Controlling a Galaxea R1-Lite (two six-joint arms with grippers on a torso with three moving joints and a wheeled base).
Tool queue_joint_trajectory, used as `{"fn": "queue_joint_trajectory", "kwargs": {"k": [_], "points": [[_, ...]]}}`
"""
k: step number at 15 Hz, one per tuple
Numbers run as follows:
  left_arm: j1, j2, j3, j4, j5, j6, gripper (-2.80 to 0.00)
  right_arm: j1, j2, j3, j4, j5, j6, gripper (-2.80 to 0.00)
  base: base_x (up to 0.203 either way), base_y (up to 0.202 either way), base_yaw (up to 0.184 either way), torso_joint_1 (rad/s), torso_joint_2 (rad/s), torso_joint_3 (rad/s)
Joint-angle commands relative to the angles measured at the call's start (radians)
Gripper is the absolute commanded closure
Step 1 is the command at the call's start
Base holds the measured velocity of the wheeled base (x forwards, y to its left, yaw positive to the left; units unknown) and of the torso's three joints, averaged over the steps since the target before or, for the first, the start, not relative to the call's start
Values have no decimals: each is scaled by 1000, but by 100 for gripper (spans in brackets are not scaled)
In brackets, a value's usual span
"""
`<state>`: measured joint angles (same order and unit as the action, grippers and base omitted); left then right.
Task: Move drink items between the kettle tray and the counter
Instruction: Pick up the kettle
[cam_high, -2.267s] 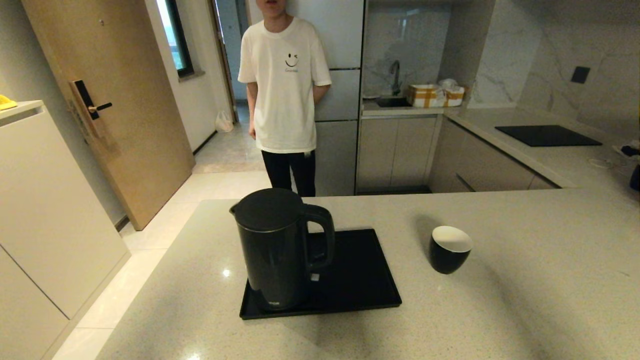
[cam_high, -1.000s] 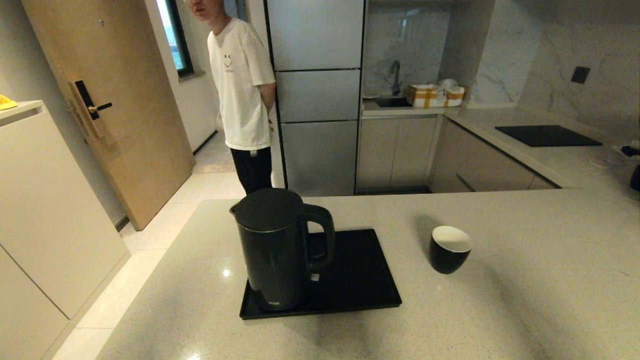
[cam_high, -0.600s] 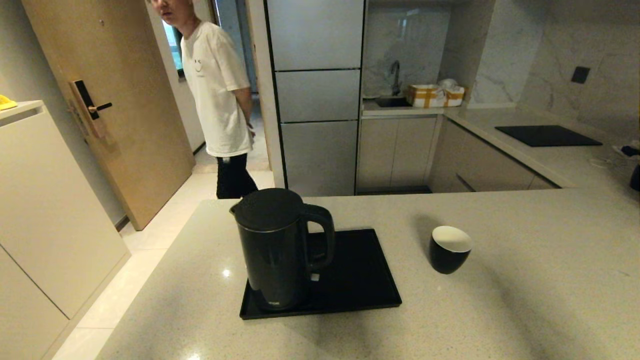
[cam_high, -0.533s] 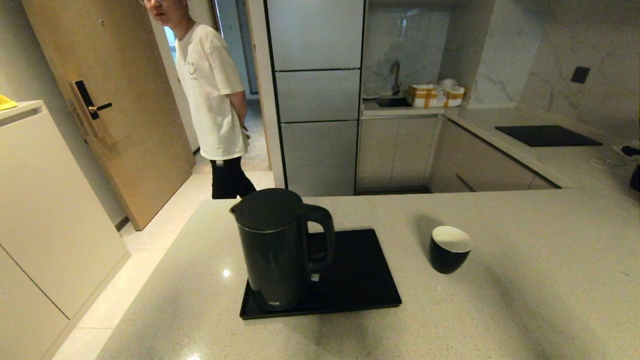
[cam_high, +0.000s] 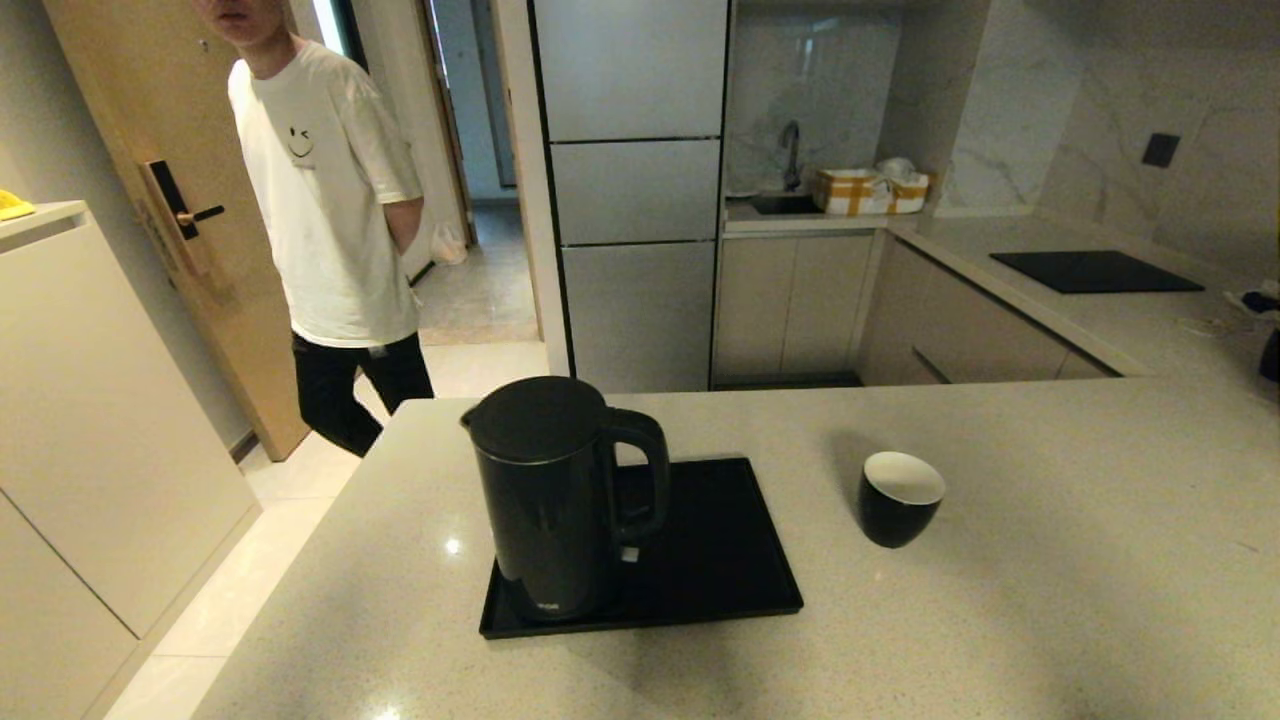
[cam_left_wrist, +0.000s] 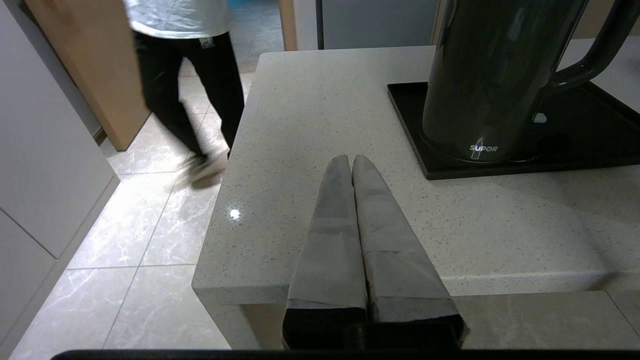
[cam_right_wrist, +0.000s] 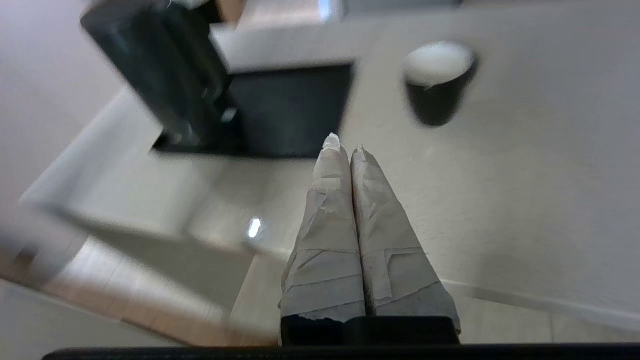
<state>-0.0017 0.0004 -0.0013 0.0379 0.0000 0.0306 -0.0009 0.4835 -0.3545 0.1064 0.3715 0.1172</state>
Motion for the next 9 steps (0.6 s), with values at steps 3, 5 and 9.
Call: {"fn": "queue_joint_trajectory", "kwargs": {"k": [3,5,9], "points": [[0,0,0,0,0,0,0,65,448,-38,-104,75,-21,0,0,0,0,0,0,0],[0,0,0,0,0,0,0,135,634,-60,-136,93,-33,0,0,0,0,0,0,0],[0,0,0,0,0,0,0,276,1029,-116,-339,105,-84,0,0,0,0,0,0,0]]}}
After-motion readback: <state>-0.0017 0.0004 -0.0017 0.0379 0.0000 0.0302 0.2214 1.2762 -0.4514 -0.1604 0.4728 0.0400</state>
